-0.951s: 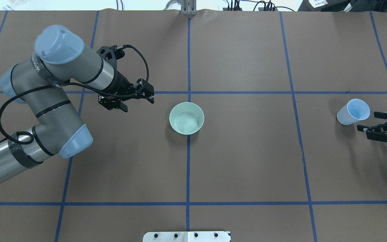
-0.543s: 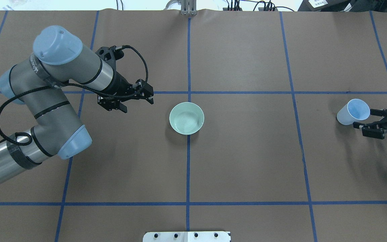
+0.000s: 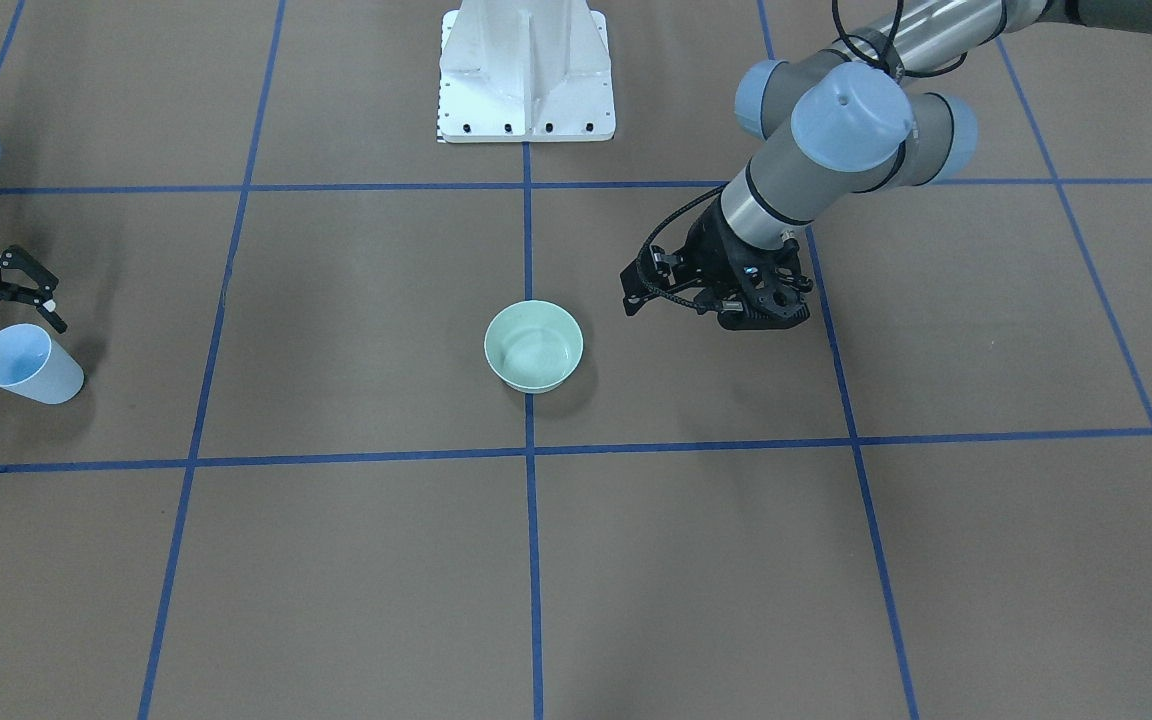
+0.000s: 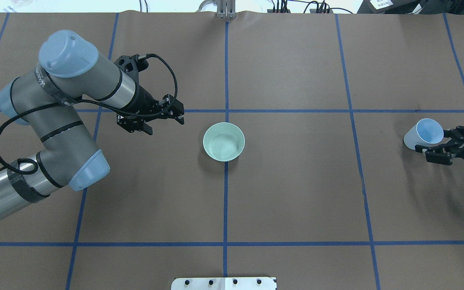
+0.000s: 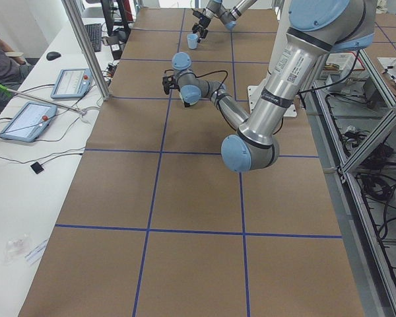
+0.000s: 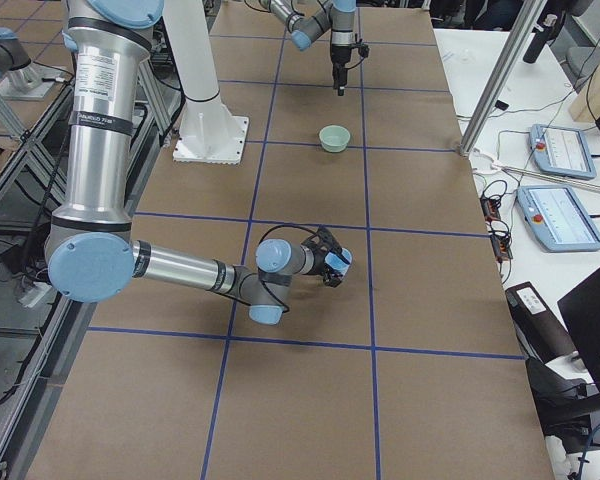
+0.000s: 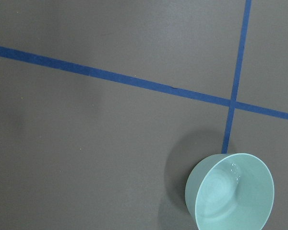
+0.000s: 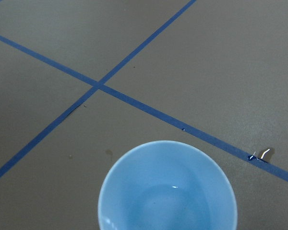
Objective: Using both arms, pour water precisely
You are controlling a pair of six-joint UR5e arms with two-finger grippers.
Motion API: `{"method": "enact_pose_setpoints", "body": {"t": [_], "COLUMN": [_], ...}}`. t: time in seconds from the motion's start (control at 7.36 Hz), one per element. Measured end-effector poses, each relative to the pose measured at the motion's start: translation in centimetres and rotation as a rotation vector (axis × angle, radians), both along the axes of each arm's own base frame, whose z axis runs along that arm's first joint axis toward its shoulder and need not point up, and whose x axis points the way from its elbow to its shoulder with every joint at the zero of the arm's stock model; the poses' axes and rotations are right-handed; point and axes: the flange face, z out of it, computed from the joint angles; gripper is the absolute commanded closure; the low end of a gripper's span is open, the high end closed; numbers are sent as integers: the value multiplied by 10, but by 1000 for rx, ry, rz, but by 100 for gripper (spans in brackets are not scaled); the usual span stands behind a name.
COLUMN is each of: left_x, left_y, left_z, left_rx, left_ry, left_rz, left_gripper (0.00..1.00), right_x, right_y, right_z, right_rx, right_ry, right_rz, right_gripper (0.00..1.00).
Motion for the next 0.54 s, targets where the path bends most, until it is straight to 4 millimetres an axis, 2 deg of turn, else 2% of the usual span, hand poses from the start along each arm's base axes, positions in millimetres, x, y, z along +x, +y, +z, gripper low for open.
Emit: {"method": "enact_pose_setpoints", "body": {"t": [0.41, 0.54], "left_x": [-3, -4], "left_y": [-1, -1], "left_z": [-2, -3], "left_rx": [3, 4], "left_ry": [3, 5], "left_rz": [-5, -6], "left_gripper": [0, 0], "right_x": [-4, -6], "right_y": [-7, -10], "right_z": [0, 0], "right_rx": [18, 23], "right_ry": [13, 14], "right_rz": [26, 34], "right_gripper": [2, 9]}}
